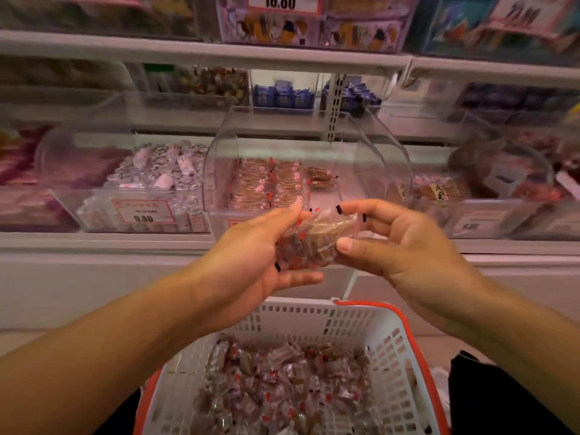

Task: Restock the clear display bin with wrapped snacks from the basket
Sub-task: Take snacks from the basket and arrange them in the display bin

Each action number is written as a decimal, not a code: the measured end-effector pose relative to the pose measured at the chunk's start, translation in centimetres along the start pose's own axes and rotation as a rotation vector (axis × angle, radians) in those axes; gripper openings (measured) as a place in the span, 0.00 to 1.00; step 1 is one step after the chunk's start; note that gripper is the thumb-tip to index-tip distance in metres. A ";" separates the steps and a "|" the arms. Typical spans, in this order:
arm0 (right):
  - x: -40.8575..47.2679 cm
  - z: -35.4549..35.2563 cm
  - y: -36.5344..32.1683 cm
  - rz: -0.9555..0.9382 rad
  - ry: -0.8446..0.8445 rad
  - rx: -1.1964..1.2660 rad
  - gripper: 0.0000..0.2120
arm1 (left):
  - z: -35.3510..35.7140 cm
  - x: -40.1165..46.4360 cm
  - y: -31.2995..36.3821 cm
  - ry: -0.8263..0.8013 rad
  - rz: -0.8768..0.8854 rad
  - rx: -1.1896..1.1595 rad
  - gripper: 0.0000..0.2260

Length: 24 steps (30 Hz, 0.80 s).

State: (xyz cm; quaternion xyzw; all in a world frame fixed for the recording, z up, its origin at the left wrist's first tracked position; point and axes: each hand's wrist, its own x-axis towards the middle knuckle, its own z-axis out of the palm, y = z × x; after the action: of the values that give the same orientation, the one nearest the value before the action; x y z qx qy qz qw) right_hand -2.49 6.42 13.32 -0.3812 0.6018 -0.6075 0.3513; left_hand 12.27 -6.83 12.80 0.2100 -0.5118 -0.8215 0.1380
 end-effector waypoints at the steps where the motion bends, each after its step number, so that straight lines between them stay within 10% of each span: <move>1: 0.0 0.3 0.0 -0.030 0.012 -0.108 0.22 | 0.1 0.1 -0.1 0.019 0.022 0.035 0.15; 15: -0.7 2.3 0.4 -0.131 -0.018 -0.352 0.39 | 0.0 1.0 -0.2 -0.022 0.136 0.295 0.06; 21: -0.6 2.1 0.2 -0.172 -0.015 -0.316 0.25 | 0.2 1.1 0.1 0.132 0.245 0.214 0.25; 24: -0.2 2.1 0.0 -0.188 0.026 -0.231 0.23 | 0.4 0.9 -0.1 0.110 0.243 0.055 0.17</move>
State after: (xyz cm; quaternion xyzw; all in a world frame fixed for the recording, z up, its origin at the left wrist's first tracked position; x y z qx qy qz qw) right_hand -0.50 5.64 13.28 -0.4660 0.6340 -0.5691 0.2388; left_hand 11.28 -6.90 12.71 0.1949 -0.5476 -0.7717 0.2583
